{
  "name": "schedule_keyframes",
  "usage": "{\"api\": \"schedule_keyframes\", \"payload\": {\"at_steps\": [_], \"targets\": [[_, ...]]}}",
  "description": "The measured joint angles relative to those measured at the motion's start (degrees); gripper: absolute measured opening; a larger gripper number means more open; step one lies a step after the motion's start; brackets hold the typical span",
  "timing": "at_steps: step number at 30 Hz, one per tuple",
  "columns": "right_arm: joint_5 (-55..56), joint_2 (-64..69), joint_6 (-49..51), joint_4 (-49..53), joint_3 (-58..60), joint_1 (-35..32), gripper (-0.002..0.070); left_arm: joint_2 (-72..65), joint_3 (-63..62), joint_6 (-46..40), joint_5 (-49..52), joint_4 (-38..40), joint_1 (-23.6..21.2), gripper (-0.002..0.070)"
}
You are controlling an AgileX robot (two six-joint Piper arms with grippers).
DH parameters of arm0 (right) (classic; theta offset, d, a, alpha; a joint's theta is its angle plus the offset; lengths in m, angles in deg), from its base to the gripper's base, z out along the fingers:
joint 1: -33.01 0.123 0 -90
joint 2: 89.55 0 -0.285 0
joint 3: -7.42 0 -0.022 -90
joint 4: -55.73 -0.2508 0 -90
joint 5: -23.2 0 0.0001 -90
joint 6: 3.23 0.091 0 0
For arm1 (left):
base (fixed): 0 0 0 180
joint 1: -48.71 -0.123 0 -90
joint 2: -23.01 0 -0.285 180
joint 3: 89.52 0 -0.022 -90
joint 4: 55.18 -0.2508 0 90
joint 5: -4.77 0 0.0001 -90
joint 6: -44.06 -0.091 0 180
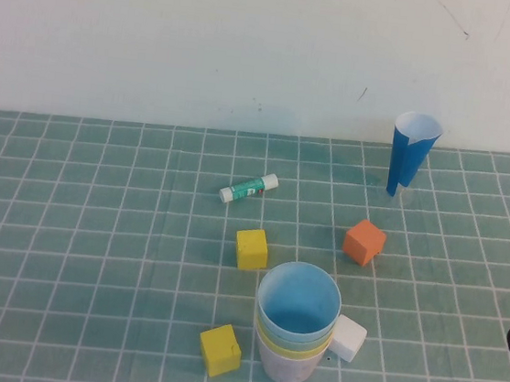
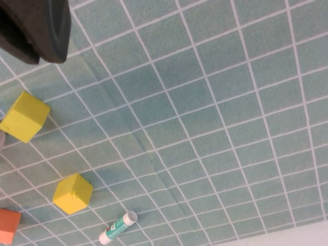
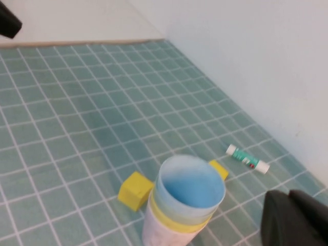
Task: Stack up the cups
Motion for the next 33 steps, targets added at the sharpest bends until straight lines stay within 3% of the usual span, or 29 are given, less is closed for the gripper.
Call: {"api": "schedule_keyframes", "payload": {"at_steps": [10, 15, 20, 27, 33], "targets": [[-0.33, 0.0, 0.0, -0.47, 3.74, 0.0, -0.0001, 0.0, 0.0, 0.12, 0.0, 0.0, 0.0, -0.0002], [-0.56, 0.0, -0.1, -5.53, 3.97, 0.0, -0.0001, 0.0, 0.09, 0.12, 0.0, 0.0, 0.0, -0.0002], [5.5, 0.0, 1.74, 0.58, 7.34, 0.0, -0.0001, 0.0, 0.09, 0.12, 0.0, 0.0, 0.0, -0.0002], [7.84, -0.12, 2.24, 1.75, 14.82, 0.0, -0.0001, 0.0, 0.09, 0.12, 0.0, 0.0, 0.0, -0.0002], [16.0, -8.29, 6.97, 5.79, 23.37, -0.41, -0.0001, 0.0, 0.09, 0.23, 0.0, 0.0, 0.0, -0.0002]]}}
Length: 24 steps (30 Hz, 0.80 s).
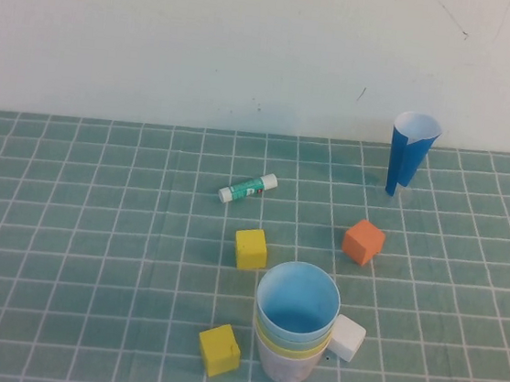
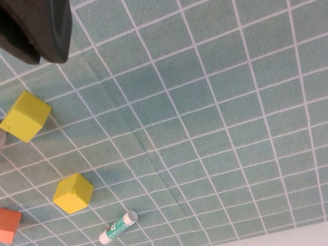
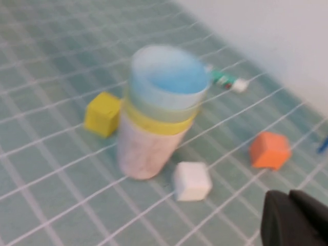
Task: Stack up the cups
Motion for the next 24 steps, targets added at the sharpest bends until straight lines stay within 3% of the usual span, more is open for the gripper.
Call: {"api": "schedule_keyframes", "payload": {"at_steps": [5, 11, 14, 24], "targets": [[-0.94, -10.16, 13.03, 10.19, 3.36, -8.91, -0.0001, 0.0, 0.0, 0.0, 0.0, 0.0, 0.0, -0.0002], [-3.34, -19.73, 18.44, 16.87, 8.16, -27.19, -0.0001, 0.0, 0.0, 0.0, 0.0, 0.0, 0.0, -0.0002], [-3.24, -23.24, 22.18, 18.74, 11.21, -33.22, -0.0001, 0.0, 0.0, 0.0, 0.0, 0.0, 0.0, -0.0002], [-7.44, -28.61, 34.61, 24.78, 13.67, -35.77, -0.0001, 0.0, 0.0, 0.0, 0.0, 0.0, 0.0, -0.0002]]}}
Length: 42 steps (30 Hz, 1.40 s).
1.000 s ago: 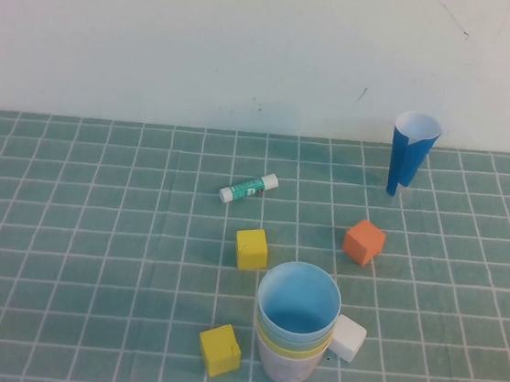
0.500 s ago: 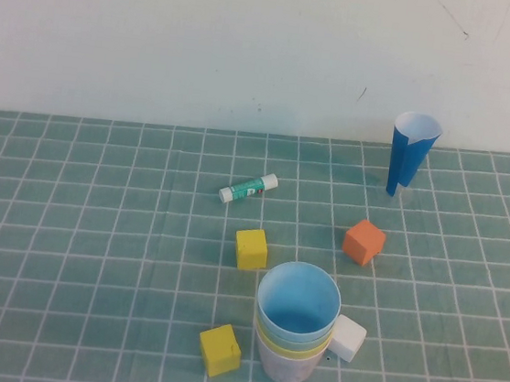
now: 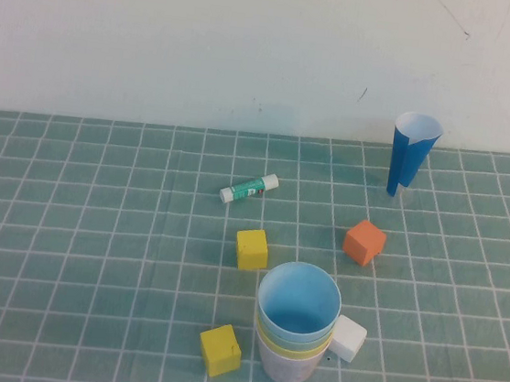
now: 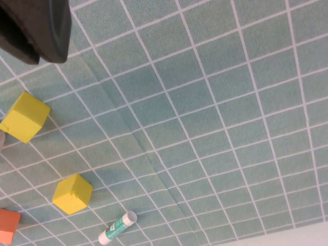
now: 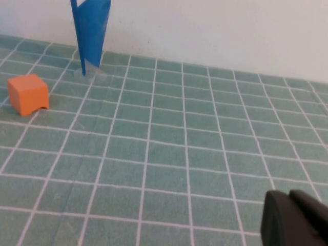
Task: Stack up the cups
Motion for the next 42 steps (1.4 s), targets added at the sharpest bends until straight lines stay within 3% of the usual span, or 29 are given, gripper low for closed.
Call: {"api": "schedule_keyframes", "payload": {"at_steps": [15, 42], "targets": [[-3.81, -0.12, 8.5, 1.53, -0.1, 0.81, -0.0001, 0.0, 0.0, 0.0, 0.0, 0.0, 0.0, -0.0002], [-4.04, -0.12, 9.1, 1.86, -0.1, 0.81, -0.0002, 0.0, 0.0, 0.0, 0.0, 0.0, 0.0, -0.0001]]}}
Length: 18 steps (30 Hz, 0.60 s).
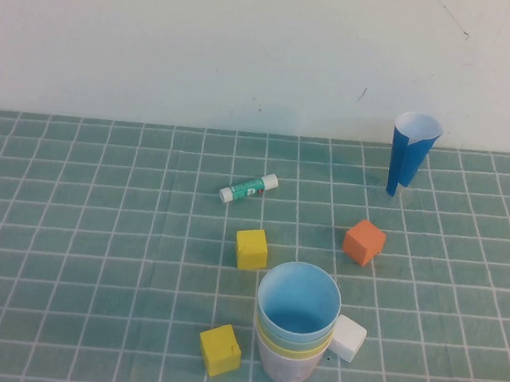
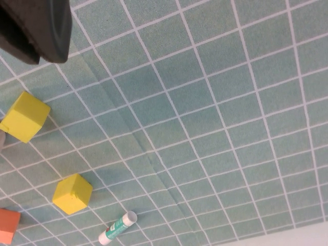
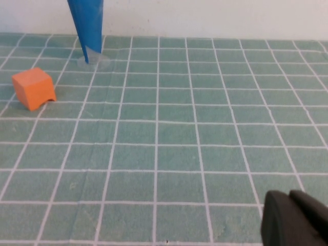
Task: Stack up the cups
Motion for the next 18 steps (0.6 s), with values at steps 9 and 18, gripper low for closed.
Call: {"api": "schedule_keyframes", "payload": {"at_steps": [9, 18], "targets": [[0.0, 0.0, 0.08, 0.0, 0.0, 0.0, -0.0002, 1.84, 0.34, -1.04, -0.76, 1.3, -4.06, -0.0002], [0.0, 0.0, 0.08, 0.1, 0.0, 0.0, -0.0002, 11.46, 4.22, -19.54, -9.65, 14.5, -29.07, -0.0002]]}}
